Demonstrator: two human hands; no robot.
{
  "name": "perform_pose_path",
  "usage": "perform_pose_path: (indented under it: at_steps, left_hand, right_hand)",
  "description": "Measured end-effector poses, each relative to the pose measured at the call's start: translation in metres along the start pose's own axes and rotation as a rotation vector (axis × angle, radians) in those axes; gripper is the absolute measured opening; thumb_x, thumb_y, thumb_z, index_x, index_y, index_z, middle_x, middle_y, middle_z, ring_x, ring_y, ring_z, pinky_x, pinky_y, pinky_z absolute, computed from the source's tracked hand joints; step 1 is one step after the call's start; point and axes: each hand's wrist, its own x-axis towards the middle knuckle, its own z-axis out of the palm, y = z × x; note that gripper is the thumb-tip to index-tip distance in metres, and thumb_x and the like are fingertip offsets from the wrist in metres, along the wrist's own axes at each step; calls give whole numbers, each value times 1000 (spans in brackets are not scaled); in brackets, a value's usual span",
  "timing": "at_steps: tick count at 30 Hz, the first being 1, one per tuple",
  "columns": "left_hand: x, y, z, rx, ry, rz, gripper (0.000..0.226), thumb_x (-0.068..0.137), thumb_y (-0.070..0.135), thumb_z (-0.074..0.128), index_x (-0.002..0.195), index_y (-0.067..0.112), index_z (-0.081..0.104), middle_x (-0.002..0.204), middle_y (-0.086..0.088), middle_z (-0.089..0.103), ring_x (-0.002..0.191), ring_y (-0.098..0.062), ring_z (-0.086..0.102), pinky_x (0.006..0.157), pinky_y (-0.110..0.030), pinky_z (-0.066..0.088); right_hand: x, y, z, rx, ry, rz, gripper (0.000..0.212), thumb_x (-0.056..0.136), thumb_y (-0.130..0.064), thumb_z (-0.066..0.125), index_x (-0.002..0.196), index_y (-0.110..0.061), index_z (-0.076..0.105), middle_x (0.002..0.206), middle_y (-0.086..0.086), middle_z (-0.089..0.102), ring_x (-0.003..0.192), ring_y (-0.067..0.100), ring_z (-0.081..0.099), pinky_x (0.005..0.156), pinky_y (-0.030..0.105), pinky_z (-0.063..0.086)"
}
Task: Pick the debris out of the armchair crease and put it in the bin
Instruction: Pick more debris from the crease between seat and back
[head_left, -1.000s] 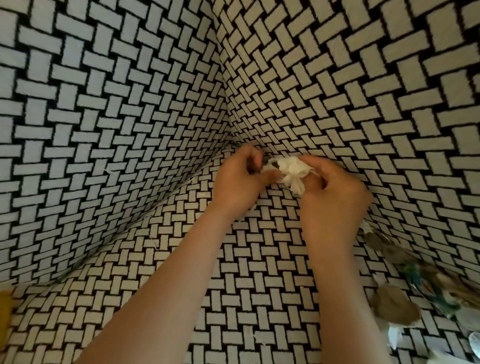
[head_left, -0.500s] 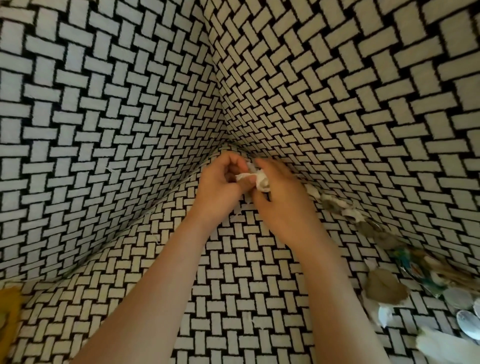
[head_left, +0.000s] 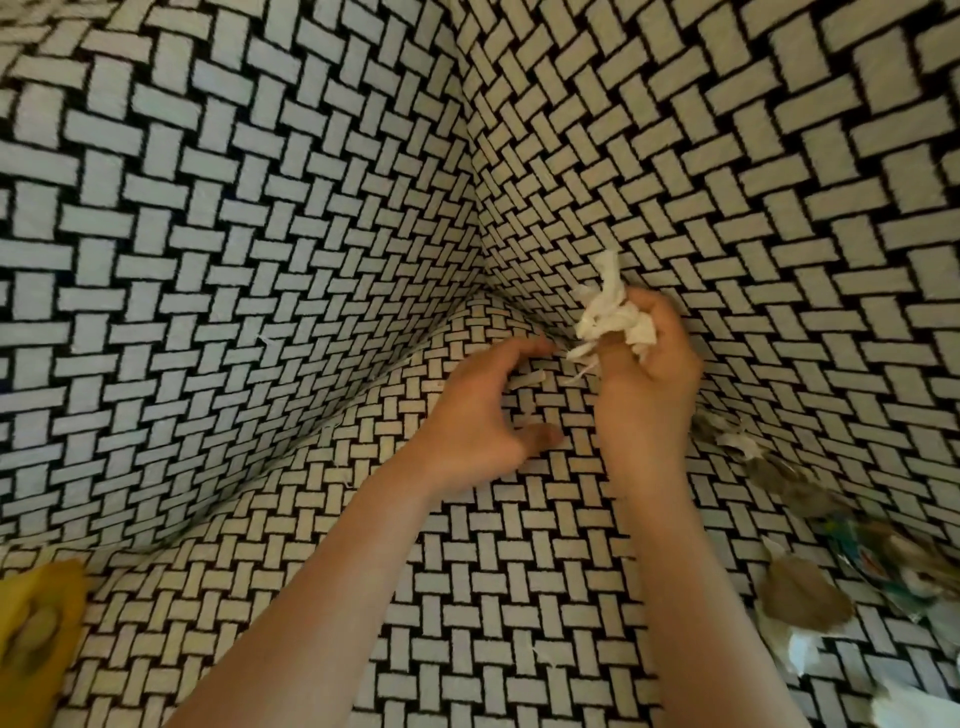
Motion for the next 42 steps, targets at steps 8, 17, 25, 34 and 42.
perform_pose_path:
  at_steps: [8, 17, 25, 34, 42]
  left_hand:
    - [-1, -8, -10, 184, 87, 23, 67, 69, 32, 77, 130, 23, 52, 146, 8, 35, 135, -6, 27, 105, -13, 16]
    - [6, -21, -4, 331, 381, 223, 13, 75, 16, 70, 83, 7, 74, 93, -6, 67, 87, -13, 57, 78, -10, 40]
    - [3, -7, -6, 33, 264, 111, 11, 87, 18, 60, 80, 26, 59, 84, 18, 51, 79, 0, 49, 72, -5, 38]
    - [4, 12, -13, -311, 57, 6, 39, 64, 13, 71, 91, 30, 48, 105, 8, 55, 99, 0, 53, 84, -9, 40]
    - [37, 21, -8, -272, -63, -198, 29, 95, 8, 41, 121, 15, 53, 102, 5, 55, 83, 1, 51, 62, 1, 42]
  right_hand:
    - [0, -5, 2, 313, -76, 219, 27, 92, 0, 46, 87, -23, 59, 79, -9, 61, 68, 1, 57, 62, 18, 49]
    - [-2, -4, 9, 729, -135, 678, 18, 93, -4, 43, 89, -15, 56, 65, 1, 46, 44, 4, 44, 36, 13, 34]
    - [-4, -5, 5, 445, -59, 565, 12, 90, -15, 50, 88, -20, 61, 78, -3, 59, 72, 10, 58, 61, 24, 47]
    - [-6, -6, 7, 42, -296, 417, 16, 96, -14, 43, 99, -24, 55, 83, -5, 58, 69, 7, 54, 62, 26, 46]
    - [-9, 2, 7, -331, -381, 195, 19, 96, -17, 35, 106, -20, 51, 68, -7, 48, 56, 3, 46, 54, 24, 39]
